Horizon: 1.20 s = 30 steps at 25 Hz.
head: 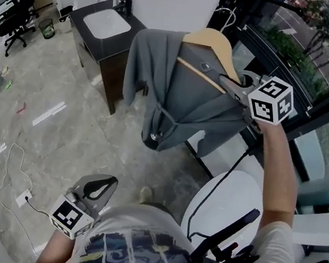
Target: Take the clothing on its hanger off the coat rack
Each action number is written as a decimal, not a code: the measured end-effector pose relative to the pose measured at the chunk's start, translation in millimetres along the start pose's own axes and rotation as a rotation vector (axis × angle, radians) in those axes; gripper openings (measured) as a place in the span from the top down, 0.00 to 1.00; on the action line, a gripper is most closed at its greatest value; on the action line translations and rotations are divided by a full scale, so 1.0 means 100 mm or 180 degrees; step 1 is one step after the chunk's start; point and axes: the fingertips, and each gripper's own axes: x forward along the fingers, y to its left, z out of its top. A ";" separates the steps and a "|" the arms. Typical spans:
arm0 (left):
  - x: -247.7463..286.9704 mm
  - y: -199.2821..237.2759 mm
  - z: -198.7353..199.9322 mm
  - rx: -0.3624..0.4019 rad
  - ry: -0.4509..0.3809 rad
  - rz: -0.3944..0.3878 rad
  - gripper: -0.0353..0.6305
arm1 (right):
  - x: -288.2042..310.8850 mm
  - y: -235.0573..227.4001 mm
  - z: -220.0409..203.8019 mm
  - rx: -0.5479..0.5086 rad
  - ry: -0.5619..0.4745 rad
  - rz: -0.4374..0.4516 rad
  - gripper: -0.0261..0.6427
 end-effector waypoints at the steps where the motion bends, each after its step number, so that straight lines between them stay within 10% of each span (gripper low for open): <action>1: -0.05 -0.01 0.00 0.0005 0.0004 -0.0021 0.92 | -0.02 0.09 0.01 -0.0003 -0.0007 -0.0011 0.95; 30: -1.19 -0.61 -0.39 0.0201 0.0012 -0.0577 0.92 | -0.80 2.84 0.19 -0.0138 -0.0151 0.0224 0.95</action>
